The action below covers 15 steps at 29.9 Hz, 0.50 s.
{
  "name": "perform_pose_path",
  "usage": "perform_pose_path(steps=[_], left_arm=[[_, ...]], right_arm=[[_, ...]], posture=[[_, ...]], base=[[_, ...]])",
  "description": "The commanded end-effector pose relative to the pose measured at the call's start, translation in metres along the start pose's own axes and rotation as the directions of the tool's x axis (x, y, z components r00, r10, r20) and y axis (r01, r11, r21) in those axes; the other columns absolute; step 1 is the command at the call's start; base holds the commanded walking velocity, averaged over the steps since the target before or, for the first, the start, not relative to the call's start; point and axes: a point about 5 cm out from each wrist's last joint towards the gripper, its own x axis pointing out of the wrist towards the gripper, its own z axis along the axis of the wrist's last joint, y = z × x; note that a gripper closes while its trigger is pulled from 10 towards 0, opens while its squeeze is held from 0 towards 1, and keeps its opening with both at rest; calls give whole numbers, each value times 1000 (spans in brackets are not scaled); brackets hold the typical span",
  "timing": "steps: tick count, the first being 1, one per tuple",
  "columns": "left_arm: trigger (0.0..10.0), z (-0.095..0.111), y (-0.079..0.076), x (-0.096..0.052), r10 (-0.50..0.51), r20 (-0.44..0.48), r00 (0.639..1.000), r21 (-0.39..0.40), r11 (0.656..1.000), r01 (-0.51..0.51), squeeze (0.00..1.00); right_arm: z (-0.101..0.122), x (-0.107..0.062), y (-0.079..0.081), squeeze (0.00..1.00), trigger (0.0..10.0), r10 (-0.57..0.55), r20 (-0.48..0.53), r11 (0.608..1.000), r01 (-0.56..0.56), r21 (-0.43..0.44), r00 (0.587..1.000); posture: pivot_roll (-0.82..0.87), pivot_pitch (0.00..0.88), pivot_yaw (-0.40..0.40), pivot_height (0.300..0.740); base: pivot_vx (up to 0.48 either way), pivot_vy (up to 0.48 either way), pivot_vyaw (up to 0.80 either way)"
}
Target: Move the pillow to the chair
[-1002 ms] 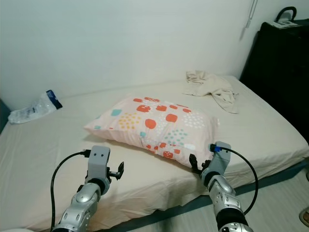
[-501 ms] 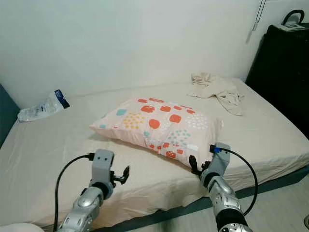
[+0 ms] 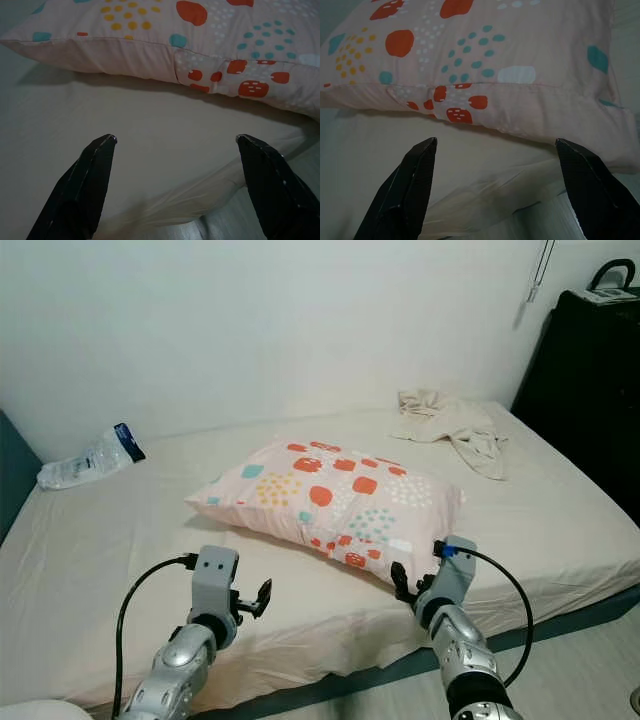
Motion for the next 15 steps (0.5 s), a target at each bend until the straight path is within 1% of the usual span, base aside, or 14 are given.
perform_pose_path(steps=[1, 6, 7, 9, 13, 15], left_arm=[[10000, -2, -1, -2, -1, 1, 1000, 1, 1000, 1, 0], [10000, -2, -1, -2, -5, -4, 1000, 9, 1000, 5, 0], [10000, -2, -1, -2, -11, -9, 1000, 23, 1000, 11, 0], [10000, -3, -2, -2, -17, -16, 1000, 25, 1000, 18, 0], [10000, -4, -3, -2, -21, -21, 1000, 21, 1000, 22, 0], [10000, -4, -3, -3, -9, -24, 1000, 7, 1000, 9, 0]], right_arm=[[-3, 0, 1, 0, 10000, -3, -13, 1000, 3, -2, 1000], [-3, 0, 1, 0, 10000, -1, -13, 1000, 1, -4, 1000], [-3, 0, 1, 0, 10000, -1, -12, 1000, 1, -3, 1000], [-3, 0, 1, 0, 10000, -1, -12, 1000, 0, -3, 1000], [-3, 0, 1, 0, 10000, -1, -11, 1000, 1, -2, 1000], [-3, 0, 1, 0, 10000, -2, -11, 1000, 2, -1, 1000]], posture=[[-52, 35, 18, 740], [-53, 36, 19, 740], [-53, 36, 19, 740], [-53, 36, 19, 740], [-54, 37, 19, 740], [-52, 39, 19, 740]], base=[[0, 0, 0], [0, 0, 0], [0, -458, 0], [0, -480, 0], [0, -480, 0], [0, -480, 0]])
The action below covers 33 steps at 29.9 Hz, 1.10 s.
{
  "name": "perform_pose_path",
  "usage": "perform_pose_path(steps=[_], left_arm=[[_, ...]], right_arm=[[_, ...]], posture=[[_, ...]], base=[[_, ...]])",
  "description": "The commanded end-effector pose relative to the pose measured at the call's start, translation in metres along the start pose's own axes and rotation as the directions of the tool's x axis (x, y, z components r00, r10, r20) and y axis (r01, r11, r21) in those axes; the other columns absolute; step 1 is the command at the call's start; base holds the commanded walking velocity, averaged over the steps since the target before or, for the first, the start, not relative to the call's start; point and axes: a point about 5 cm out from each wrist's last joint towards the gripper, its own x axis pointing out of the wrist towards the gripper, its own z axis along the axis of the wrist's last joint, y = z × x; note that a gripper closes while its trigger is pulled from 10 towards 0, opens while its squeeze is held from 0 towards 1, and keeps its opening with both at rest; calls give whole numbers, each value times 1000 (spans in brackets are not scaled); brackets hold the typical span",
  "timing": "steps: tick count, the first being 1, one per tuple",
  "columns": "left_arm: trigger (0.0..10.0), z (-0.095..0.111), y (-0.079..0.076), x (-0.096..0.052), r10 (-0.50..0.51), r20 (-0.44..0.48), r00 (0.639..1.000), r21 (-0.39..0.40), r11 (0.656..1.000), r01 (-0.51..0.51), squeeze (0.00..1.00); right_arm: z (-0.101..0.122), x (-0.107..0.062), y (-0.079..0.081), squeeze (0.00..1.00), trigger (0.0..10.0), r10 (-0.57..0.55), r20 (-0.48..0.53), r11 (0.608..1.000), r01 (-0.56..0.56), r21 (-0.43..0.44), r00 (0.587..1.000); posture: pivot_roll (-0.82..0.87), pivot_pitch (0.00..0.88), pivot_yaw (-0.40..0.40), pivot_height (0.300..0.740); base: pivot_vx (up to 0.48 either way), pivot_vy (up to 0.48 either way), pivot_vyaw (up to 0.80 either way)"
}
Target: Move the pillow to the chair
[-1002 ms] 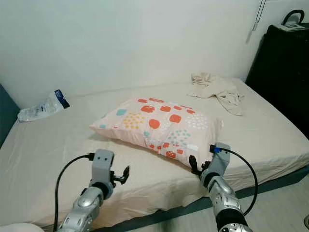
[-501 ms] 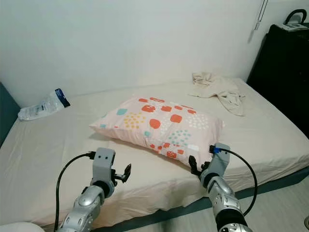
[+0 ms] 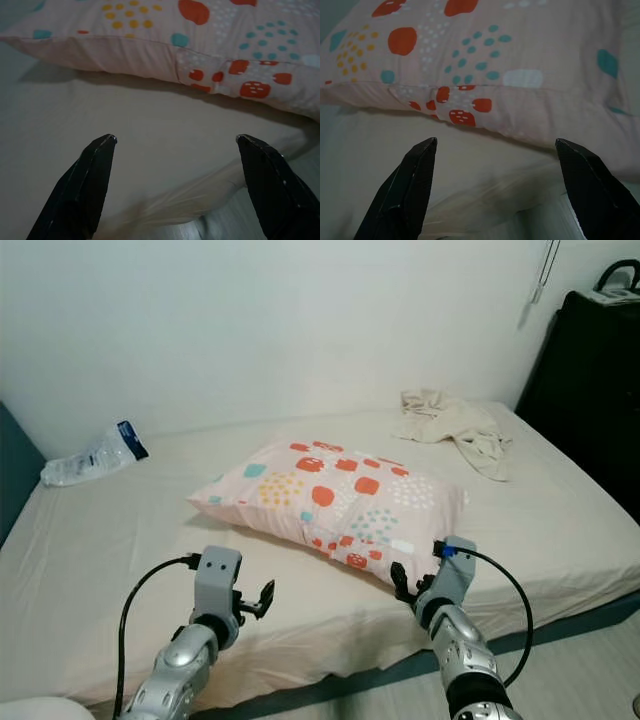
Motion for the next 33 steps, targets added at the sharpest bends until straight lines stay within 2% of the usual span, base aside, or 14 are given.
perform_pose_path(steps=[1, 12, 16, 21, 25, 33], left_arm=[[10000, -4, 1, -2, 15, -20, 1000, -9, 1000, -15, 0], [10000, -2, 3, 0, 11, -15, 1000, -5, 1000, -11, 0], [10000, -2, -1, 0, -16, -17, 1000, 8, 1000, 16, 0], [10000, -2, -2, 0, -4, -15, 1000, 2, 1000, 4, 0], [10000, -1, 3, 1, 27, -7, 1000, -15, 1000, -27, 0], [10000, -2, 2, 0, 29, -10, 1000, -18, 999, -29, 0]], right_arm=[[-3, 0, 1, 0, 10000, -2, -12, 1000, 2, 0, 1000], [-3, 1, 3, 0, 10000, 4, -18, 1000, -4, -4, 1000], [-4, 1, 3, 0, 10000, 4, -21, 1000, -4, -5, 1000], [-4, 1, 2, 0, 10000, 3, -22, 1000, -3, -5, 1000], [-4, 1, 2, 0, 10000, 2, -23, 1000, -3, -4, 1000], [-6, 1, 2, 0, 10000, 1, -28, 1000, -1, -3, 1000]], posture=[[-52, 39, 19, 740], [-48, 32, 18, 740], [-51, 26, 18, 740], [-52, 24, 19, 740], [-51, 28, 19, 740], [-52, 32, 19, 740]], base=[[0, 0, 0], [0, 0, 0], [0, -438, 0], [0, -480, 0], [0, 0, 0], [0, 0, 0]])
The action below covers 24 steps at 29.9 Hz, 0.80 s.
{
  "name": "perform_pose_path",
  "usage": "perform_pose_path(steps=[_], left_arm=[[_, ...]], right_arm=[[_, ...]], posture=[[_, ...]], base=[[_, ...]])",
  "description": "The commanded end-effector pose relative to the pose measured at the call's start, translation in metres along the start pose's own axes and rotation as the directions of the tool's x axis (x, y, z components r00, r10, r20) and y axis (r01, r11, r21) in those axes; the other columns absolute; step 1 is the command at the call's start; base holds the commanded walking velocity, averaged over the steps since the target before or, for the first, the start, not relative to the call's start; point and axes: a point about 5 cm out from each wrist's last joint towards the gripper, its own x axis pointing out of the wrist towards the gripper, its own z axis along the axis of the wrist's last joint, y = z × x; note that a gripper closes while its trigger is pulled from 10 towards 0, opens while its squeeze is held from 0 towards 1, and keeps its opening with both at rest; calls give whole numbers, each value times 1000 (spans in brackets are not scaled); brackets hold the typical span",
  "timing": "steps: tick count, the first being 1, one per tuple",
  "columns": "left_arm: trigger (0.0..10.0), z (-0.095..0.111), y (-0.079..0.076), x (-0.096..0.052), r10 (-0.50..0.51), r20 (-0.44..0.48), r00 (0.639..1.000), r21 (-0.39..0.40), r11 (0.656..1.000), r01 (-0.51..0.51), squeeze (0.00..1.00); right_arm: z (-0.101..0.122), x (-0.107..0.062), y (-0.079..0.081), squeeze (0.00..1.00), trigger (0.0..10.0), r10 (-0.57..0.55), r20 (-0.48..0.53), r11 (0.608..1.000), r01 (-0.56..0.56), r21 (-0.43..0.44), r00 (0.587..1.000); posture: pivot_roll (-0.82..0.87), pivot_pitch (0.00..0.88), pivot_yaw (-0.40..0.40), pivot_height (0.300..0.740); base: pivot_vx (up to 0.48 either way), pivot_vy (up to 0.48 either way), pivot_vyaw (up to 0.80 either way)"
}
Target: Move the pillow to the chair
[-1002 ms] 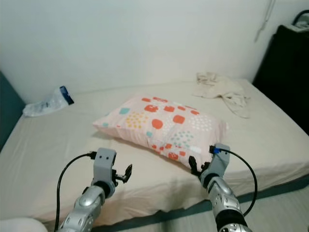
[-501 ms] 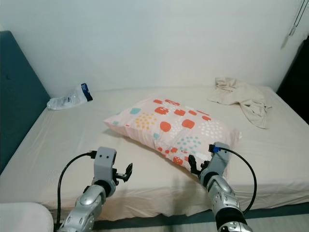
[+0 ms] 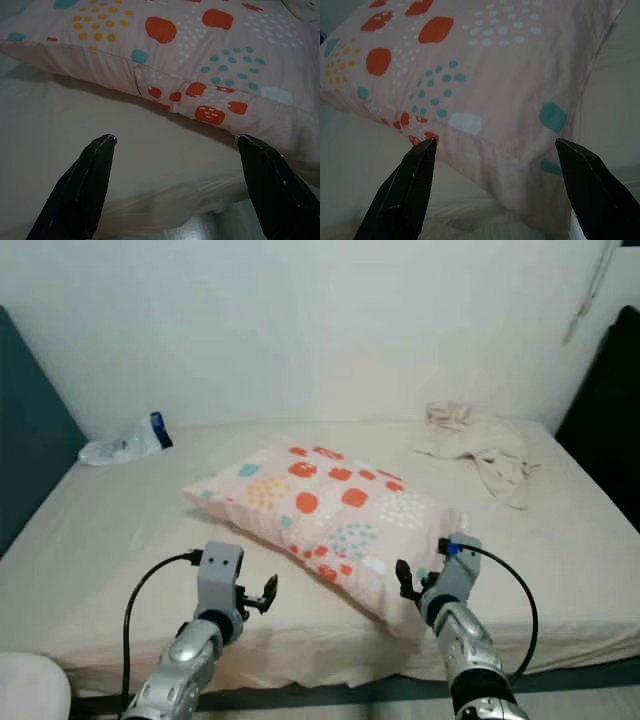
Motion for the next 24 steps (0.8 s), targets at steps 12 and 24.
perform_pose_path(steps=[12, 24], left_arm=[[10000, -3, 4, -2, -1, -14, 1000, 11, 1000, 1, 0], [10000, -3, 3, -3, -11, -9, 1000, 11, 1000, 11, 0]], right_arm=[[-6, 0, 3, 0, 10000, 1, -22, 1000, -1, 10, 1000], [-7, 0, 2, 0, 10000, 0, -22, 1000, 0, 11, 1000]], posture=[[-55, 33, 21, 740], [-56, 36, 18, 740]], base=[[50, 0, 0], [395, 0, 0]])
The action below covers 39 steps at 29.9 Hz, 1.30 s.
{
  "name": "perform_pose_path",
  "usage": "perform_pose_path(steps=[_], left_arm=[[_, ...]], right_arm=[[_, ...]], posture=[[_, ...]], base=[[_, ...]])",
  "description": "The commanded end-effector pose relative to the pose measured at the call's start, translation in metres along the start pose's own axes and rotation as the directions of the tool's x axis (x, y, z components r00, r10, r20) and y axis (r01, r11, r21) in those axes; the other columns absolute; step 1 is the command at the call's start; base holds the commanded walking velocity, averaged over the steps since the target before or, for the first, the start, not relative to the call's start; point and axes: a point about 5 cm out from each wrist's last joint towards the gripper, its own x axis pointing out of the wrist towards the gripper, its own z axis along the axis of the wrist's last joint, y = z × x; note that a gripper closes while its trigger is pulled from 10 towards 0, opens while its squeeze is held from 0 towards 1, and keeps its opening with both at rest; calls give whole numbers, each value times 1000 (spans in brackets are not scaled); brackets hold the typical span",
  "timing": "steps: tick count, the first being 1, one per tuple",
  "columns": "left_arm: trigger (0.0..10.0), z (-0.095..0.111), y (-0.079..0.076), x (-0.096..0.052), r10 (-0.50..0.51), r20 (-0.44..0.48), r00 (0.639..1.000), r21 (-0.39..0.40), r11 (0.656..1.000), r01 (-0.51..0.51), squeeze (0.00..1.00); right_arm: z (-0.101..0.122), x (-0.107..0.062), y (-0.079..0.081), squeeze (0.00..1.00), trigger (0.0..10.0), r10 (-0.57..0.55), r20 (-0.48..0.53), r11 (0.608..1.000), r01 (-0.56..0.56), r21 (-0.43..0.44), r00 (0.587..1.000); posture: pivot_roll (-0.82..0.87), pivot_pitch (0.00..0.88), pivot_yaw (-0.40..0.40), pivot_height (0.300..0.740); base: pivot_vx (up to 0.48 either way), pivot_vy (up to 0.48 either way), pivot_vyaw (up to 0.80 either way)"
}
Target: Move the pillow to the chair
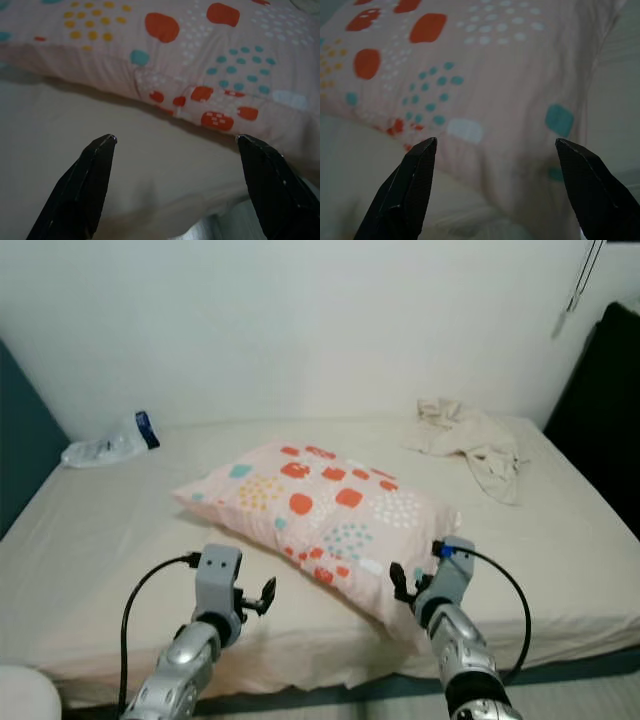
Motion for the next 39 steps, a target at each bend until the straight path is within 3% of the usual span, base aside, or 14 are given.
perform_pose_path(steps=[1, 5, 24, 29, 39], left_arm=[[10000, -1, 1, -1, -5, -3, 1000, 9, 1000, 5, 0], [10000, 0, 0, -2, -9, 11, 1000, -12, 1000, 9, 0], [10000, -1, 1, -3, -12, 6, 1000, -3, 1000, 12, 0], [10000, -1, 2, -2, 2, 1, 1000, 8, 1000, -2, 0], [10000, 0, 11, 0, 60, -9, 998, 17, 998, -60, 0]], right_arm=[[-4, -1, -1, 0, 10000, -7, -17, 1000, 7, 3, 1000], [-4, -1, -2, 0, 10000, -6, -19, 1000, 6, 1, 1000], [-7, -1, -2, 0, 10000, -8, -30, 1000, 8, 1, 1000], [-6, 0, 1, 0, 10000, 3, -27, 1000, -3, 13, 1000], [-1, 6, 13, 0, 10000, 60, -48, 998, -58, 30, 997]], posture=[[-56, 37, 16, 740], [-56, 39, 15, 740], [-53, 37, 18, 740], [-54, 32, 19, 740], [-53, 29, 22, 740]], base=[[412, 0, 0], [385, 0, 0], [0, -30, 0], [0, -480, 0], [0, 0, 0]])
